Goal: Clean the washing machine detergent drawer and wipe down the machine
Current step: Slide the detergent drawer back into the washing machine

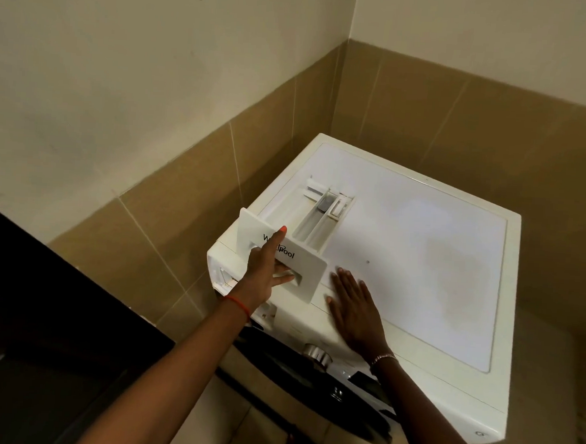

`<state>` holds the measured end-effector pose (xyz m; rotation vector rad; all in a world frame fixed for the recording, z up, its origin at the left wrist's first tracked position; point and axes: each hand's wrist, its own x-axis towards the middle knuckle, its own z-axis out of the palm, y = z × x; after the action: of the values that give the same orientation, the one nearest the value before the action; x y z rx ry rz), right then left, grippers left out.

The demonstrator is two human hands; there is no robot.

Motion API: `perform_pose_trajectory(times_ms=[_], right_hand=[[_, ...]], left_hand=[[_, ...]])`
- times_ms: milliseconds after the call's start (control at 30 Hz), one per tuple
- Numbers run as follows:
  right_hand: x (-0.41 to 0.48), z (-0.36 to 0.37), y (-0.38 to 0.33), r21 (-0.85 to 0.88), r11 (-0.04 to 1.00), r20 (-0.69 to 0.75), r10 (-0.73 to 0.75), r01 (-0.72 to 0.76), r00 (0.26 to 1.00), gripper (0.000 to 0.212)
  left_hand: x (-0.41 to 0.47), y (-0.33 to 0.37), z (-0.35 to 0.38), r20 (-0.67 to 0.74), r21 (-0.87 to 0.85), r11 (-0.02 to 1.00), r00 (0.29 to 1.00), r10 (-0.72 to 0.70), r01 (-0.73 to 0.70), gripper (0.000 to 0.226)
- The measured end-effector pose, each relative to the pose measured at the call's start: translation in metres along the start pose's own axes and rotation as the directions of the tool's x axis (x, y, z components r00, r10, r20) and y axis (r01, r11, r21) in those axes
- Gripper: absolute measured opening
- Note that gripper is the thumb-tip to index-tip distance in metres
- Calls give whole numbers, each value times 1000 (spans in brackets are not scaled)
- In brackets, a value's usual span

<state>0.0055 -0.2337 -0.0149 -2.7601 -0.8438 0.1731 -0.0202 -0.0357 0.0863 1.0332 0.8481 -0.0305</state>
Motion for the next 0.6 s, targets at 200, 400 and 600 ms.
perform_pose_trajectory(times_ms=[200, 400, 600], right_hand=[[1, 0, 2, 18, 999, -23, -32, 32, 999, 77], [0, 0, 1, 16, 999, -14, -32, 32, 999, 80], [0, 0, -3, -15, 999, -22, -30, 30, 999, 90]], left_hand=[[-1, 5, -1, -70, -114, 992, 996, 50, -58, 38], [-18, 3, -25, -74, -51, 995, 994, 87, -90, 23], [-50, -9, -82, -81, -54, 991, 990, 114, -118, 35]])
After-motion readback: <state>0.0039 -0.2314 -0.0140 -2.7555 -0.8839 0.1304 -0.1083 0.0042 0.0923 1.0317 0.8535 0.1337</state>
